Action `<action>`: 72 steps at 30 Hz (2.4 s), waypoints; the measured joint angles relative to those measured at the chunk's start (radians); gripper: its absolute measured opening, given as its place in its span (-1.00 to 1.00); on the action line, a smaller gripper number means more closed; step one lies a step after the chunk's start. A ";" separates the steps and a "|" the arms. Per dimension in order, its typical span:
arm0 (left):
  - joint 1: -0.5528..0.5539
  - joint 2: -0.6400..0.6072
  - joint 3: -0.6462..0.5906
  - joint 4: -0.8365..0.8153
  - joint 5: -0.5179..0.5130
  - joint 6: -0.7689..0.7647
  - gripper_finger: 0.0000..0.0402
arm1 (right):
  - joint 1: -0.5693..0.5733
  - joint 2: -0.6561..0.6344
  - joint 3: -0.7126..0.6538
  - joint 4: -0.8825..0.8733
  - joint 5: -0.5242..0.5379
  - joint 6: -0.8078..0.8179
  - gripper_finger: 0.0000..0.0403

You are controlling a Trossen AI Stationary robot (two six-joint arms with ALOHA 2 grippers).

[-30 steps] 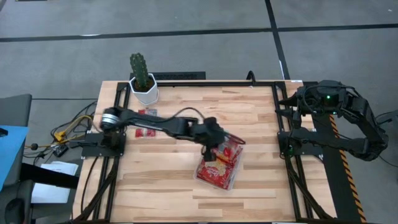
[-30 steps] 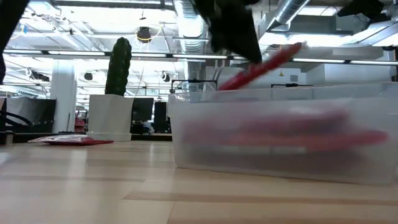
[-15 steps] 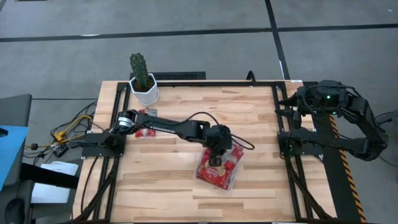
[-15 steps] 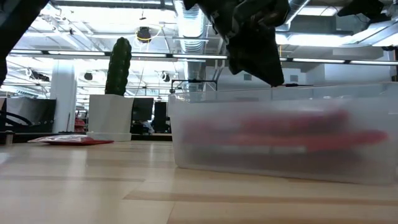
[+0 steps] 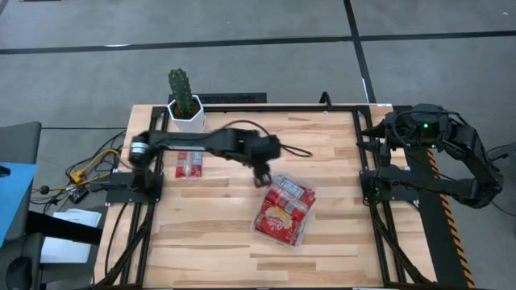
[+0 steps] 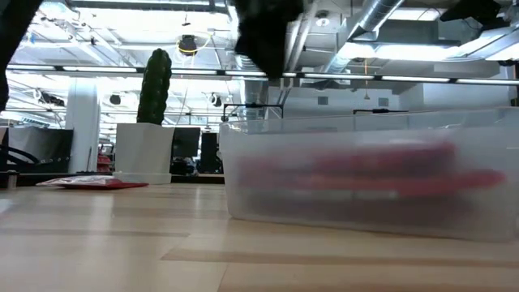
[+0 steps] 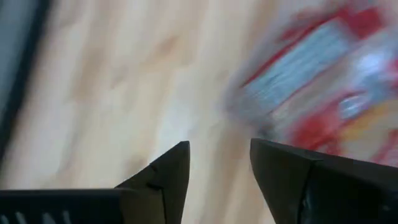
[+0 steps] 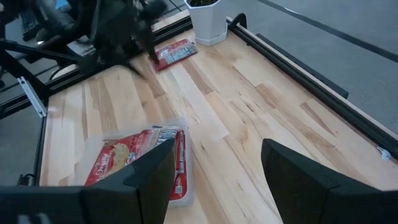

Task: Sort popcorn bags into baskets
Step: Put the red popcorn bag into the transparent bin

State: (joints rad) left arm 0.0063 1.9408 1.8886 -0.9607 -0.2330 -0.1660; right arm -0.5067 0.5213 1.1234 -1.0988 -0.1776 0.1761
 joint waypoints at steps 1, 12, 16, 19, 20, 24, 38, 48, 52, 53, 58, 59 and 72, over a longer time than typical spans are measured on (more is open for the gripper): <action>0.002 -0.036 -0.035 -0.016 -0.048 -0.021 -0.22 | 0.000 0.000 0.000 0.000 0.000 0.000 0.29; 0.027 -0.563 -0.727 0.012 -0.279 -0.568 -0.21 | 0.000 0.000 0.000 0.000 0.000 -0.016 0.29; 0.035 -0.706 -0.955 0.071 -0.300 -0.780 -0.21 | 0.000 0.000 0.000 0.000 0.000 -0.019 0.29; 0.033 -0.776 -1.088 0.134 -0.297 -0.857 -0.21 | 0.000 0.000 0.000 0.000 0.001 -0.019 0.29; 0.033 -0.788 -1.125 0.153 -0.301 -0.867 -0.21 | 0.000 0.000 0.000 0.000 0.001 -0.020 0.29; 0.039 -0.797 -1.228 0.243 -0.344 -0.871 -0.21 | 0.000 0.000 0.000 0.000 0.003 -0.022 0.29; 0.191 -0.786 -1.404 0.379 -0.303 -0.951 -0.10 | 0.000 0.000 0.000 0.000 0.003 -0.018 0.29; 0.219 -0.684 -1.491 0.490 -0.210 -1.121 0.19 | 0.000 0.000 0.000 0.000 0.004 -0.018 0.29; 0.219 -0.652 -1.478 0.512 -0.184 -1.105 -0.06 | 0.000 0.000 0.000 0.000 0.004 -0.018 0.29; 0.219 -0.652 -1.476 0.528 -0.171 -1.090 -0.16 | 0.000 0.000 0.000 0.000 0.004 -0.018 0.29; 0.219 -0.650 -1.475 0.601 -0.111 -1.048 -0.74 | 0.000 0.000 0.000 0.000 0.004 -0.018 0.29; 0.218 -0.650 -1.475 0.610 -0.102 -1.043 -0.85 | 0.000 0.000 0.000 0.000 0.004 -0.018 0.29; 0.134 -0.643 -1.484 0.948 -0.024 -1.075 -1.00 | 0.000 0.000 0.000 0.000 0.004 -0.024 0.29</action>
State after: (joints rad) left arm 0.1406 1.2976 0.4050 -0.0129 -0.2573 -1.2409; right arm -0.5068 0.5215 1.1233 -1.0985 -0.1738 0.1525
